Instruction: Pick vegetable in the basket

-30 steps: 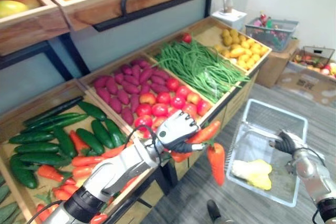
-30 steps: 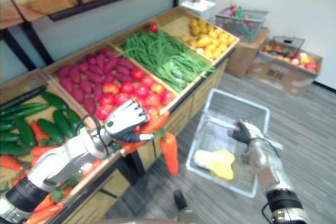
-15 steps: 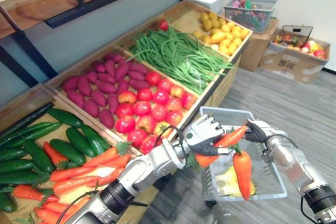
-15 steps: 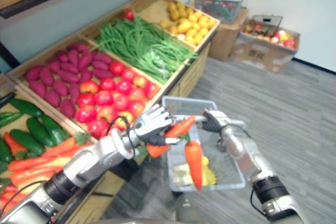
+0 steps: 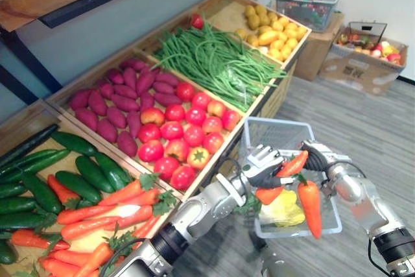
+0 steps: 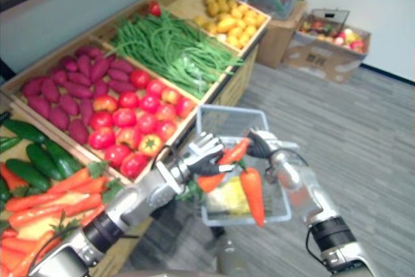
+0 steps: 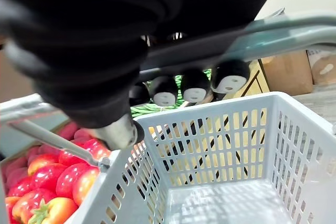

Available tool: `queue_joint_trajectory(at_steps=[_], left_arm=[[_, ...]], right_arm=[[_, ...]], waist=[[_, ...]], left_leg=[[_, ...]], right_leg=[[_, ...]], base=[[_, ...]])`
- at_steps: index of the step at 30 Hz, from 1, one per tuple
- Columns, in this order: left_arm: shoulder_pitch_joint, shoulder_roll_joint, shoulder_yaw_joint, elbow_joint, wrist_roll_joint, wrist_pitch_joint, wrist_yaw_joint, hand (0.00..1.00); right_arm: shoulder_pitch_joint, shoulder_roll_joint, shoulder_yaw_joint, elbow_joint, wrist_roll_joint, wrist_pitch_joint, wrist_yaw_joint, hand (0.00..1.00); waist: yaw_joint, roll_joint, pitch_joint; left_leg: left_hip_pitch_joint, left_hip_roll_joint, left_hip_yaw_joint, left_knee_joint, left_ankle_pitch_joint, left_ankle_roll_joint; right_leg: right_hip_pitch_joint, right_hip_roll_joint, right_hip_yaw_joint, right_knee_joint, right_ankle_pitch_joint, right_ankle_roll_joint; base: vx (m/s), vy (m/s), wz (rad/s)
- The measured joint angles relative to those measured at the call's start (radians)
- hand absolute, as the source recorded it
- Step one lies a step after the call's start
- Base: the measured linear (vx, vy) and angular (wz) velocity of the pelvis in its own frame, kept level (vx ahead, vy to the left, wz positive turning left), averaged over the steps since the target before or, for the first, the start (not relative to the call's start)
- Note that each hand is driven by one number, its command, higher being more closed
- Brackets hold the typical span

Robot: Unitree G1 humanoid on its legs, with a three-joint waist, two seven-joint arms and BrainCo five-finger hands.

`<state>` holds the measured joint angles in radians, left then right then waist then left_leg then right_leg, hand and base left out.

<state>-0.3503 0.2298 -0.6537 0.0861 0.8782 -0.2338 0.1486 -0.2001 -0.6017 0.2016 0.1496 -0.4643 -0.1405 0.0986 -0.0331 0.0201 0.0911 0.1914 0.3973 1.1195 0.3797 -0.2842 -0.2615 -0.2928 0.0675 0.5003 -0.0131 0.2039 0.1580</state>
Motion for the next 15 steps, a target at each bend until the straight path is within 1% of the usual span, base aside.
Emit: queue_joint_trajectory(at_steps=[1,2,4,6,7,10,11,12,13,15], left_arm=[[-0.001,-0.013,0.002,0.017,0.000,0.005,0.000,1.00],[-0.001,-0.030,0.004,0.043,0.000,0.006,0.000,1.00],[-0.003,-0.049,0.002,0.067,0.002,0.004,0.000,1.00],[-0.008,-0.065,0.002,0.093,0.010,0.005,-0.001,1.00],[-0.009,-0.078,0.002,0.117,0.013,0.005,0.000,1.00],[-0.010,-0.089,0.001,0.163,0.038,0.006,0.000,1.00],[-0.010,-0.104,0.002,0.208,0.040,0.019,0.000,1.00],[-0.010,-0.111,0.002,0.227,0.040,0.026,0.000,1.00],[-0.010,-0.121,0.001,0.255,0.040,0.032,-0.001,1.00],[-0.011,-0.141,0.018,0.299,0.040,0.061,0.001,1.00]], right_arm=[[0.001,0.003,0.000,-0.002,0.007,0.003,0.004,1.00],[0.001,0.012,-0.001,-0.013,0.011,0.007,0.017,1.00],[0.003,0.029,-0.006,-0.017,0.013,0.009,0.020,1.00],[0.010,0.035,-0.008,-0.016,0.022,0.013,0.023,1.00],[0.020,0.036,-0.008,-0.017,0.044,0.024,0.027,1.00],[0.029,0.046,-0.008,-0.016,0.056,0.036,0.043,1.00],[0.029,0.054,-0.008,-0.016,0.074,0.046,0.047,1.00],[0.029,0.054,-0.008,-0.016,0.079,0.049,0.047,1.00],[0.029,0.055,-0.008,-0.016,0.092,0.048,0.047,1.00],[0.036,0.063,-0.016,-0.017,0.119,0.048,0.050,1.00]], waist=[[-0.003,-0.001,0.001],[-0.013,-0.005,0.003],[-0.022,-0.010,0.006],[-0.023,-0.015,0.009],[-0.024,-0.018,0.011],[-0.027,-0.019,0.012],[-0.038,-0.021,0.013],[-0.043,-0.022,0.013],[-0.047,-0.025,0.015],[-0.050,-0.033,0.020]], left_leg=[[0.000,-0.003,-0.003,-0.005,0.001,0.001],[-0.004,-0.008,-0.008,-0.011,0.004,0.003],[-0.010,-0.014,-0.016,-0.015,0.006,0.006],[-0.014,-0.023,-0.025,-0.021,0.007,0.009],[-0.019,-0.030,-0.033,-0.028,0.008,0.011],[-0.028,-0.037,-0.042,-0.030,0.007,0.015],[-0.034,-0.041,-0.054,-0.032,0.006,0.017],[-0.035,-0.044,-0.060,-0.034,0.006,0.018],[-0.034,-0.051,-0.061,-0.039,0.007,0.019],[-0.033,-0.061,-0.062,-0.047,0.007,0.021]], right_leg=[[0.000,-0.002,-0.001,0.000,0.000,0.000],[0.000,-0.007,-0.005,0.000,0.000,0.000],[0.000,-0.015,-0.009,-0.004,0.000,0.001],[0.000,-0.023,-0.011,-0.007,0.001,0.002],[0.002,-0.031,-0.014,-0.011,0.001,0.003],[0.003,-0.043,-0.019,-0.024,0.005,0.009],[0.004,-0.050,-0.024,-0.029,0.006,0.010],[0.005,-0.053,-0.026,-0.031,0.006,0.011],[0.007,-0.057,-0.025,-0.036,0.008,0.013],[0.008,-0.064,-0.023,-0.040,0.009,0.016]], base=[[-0.03,-0.012,0.08],[-0.02,-0.010,0.11],[-0.03,-0.010,0.12],[-0.03,-0.007,0.11],[-0.04,-0.006,0.12],[-0.03,-0.005,0.11],[-0.02,-0.003,0.14],[-0.02,-0.002,0.11],[0.00,0.000,0.00],[0.00,0.000,0.00]])
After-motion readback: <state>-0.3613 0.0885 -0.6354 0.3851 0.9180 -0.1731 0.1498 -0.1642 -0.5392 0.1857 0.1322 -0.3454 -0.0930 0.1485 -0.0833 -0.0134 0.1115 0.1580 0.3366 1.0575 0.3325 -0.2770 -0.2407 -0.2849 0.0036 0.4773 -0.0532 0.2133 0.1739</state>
